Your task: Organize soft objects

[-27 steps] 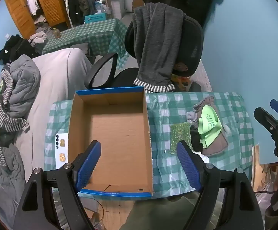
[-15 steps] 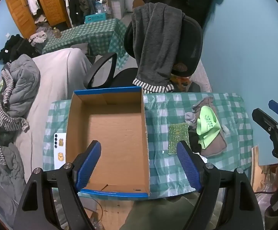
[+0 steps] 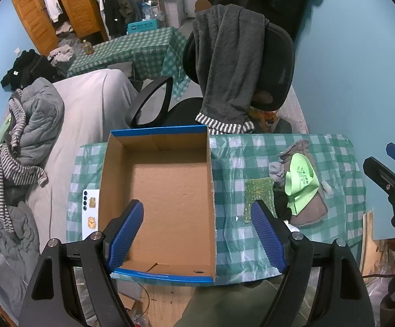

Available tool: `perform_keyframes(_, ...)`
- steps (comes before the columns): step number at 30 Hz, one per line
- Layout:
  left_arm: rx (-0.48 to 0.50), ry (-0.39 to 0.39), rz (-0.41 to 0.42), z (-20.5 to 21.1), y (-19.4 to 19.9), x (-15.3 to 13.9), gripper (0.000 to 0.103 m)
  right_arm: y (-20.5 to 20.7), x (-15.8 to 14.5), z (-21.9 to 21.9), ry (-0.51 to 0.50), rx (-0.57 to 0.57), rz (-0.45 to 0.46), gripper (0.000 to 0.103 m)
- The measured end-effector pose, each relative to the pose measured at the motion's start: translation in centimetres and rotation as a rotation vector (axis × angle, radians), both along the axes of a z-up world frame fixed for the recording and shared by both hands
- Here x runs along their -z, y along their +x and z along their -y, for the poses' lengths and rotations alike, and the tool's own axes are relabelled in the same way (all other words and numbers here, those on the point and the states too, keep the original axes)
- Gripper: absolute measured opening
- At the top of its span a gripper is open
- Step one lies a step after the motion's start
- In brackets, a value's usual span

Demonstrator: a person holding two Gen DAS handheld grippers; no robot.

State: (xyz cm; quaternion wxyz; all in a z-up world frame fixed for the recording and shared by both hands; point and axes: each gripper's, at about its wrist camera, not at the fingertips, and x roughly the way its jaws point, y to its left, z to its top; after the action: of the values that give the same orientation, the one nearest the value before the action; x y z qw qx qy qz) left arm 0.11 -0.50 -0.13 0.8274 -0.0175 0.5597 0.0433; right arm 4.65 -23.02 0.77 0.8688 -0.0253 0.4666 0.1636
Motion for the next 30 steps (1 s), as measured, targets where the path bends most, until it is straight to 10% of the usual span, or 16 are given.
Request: perform_keyframes(30, 0.001, 0.01, -0.009, 1.2, 0.4, 0.8, 0.082, 0.5, 0.4, 0.9, -0.004, -0.001, -0.011, 0.101)
